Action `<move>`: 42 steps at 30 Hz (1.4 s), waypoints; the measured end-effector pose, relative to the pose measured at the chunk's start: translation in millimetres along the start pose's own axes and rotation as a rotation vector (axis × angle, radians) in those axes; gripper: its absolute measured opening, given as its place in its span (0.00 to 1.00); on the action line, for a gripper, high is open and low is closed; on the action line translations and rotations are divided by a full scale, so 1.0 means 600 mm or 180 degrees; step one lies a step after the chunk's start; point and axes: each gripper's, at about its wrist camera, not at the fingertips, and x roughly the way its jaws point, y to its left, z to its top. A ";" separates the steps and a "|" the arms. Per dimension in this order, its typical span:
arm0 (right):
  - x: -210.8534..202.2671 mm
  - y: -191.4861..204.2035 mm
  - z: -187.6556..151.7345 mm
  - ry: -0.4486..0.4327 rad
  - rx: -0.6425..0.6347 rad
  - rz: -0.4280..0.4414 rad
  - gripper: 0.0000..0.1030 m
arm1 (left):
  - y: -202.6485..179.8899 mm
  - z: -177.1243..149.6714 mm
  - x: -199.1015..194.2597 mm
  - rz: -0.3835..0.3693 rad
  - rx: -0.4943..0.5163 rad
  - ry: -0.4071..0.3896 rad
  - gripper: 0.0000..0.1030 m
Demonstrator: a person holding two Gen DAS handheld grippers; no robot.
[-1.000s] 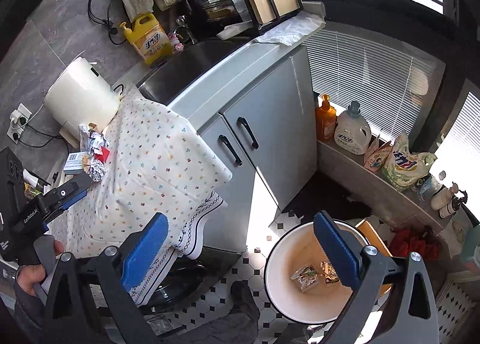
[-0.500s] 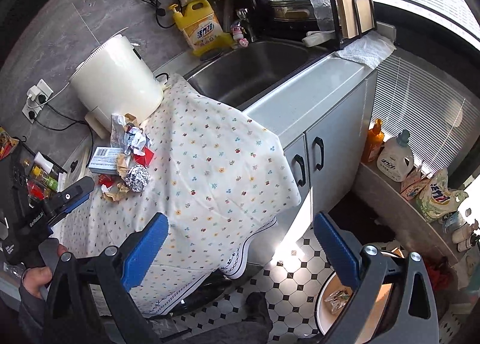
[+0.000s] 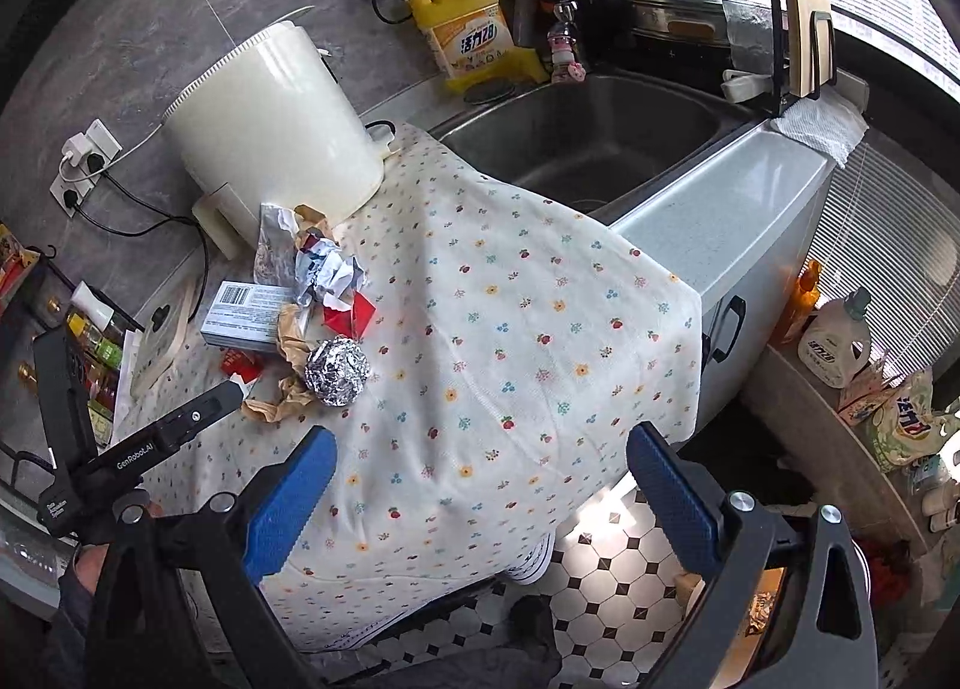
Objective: Collect trash
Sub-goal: 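Grasp the brown paper with the left tool while the right tool grasps the foil ball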
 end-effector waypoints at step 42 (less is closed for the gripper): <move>0.130 0.134 0.022 0.0404 -0.0467 0.0187 0.35 | 0.087 -0.002 -0.090 -0.0046 -0.0081 -0.0189 0.12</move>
